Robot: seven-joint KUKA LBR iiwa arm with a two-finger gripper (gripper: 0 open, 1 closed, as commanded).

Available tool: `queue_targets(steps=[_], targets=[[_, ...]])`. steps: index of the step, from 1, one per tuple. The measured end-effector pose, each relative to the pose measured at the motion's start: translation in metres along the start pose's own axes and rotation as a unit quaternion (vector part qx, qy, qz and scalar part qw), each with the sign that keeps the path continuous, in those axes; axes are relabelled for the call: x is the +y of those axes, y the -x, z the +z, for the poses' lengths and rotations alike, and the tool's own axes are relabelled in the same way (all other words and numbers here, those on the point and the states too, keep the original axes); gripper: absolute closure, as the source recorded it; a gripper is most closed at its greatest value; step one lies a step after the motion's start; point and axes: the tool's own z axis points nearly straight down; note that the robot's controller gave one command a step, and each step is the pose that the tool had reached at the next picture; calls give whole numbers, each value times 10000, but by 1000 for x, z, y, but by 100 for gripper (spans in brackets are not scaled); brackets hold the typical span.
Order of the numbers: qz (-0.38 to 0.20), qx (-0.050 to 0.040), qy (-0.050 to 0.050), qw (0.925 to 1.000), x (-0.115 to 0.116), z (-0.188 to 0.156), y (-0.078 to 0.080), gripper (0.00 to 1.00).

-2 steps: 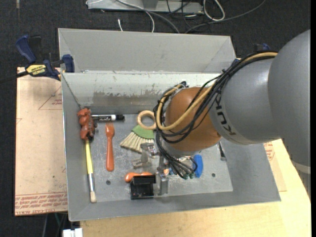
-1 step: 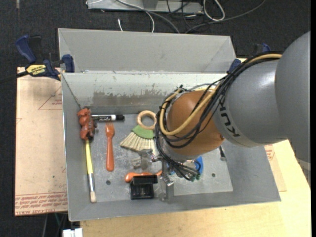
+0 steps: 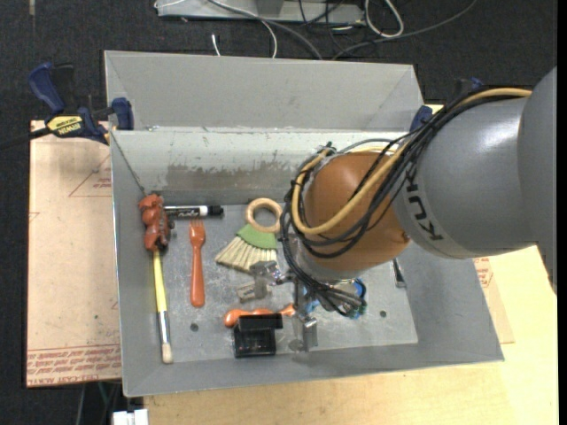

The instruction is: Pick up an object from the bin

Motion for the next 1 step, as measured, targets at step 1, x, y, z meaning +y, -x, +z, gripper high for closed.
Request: queue_targets(steps=[1], targets=[[644, 1, 7, 9979, 5, 58, 6, 0]])
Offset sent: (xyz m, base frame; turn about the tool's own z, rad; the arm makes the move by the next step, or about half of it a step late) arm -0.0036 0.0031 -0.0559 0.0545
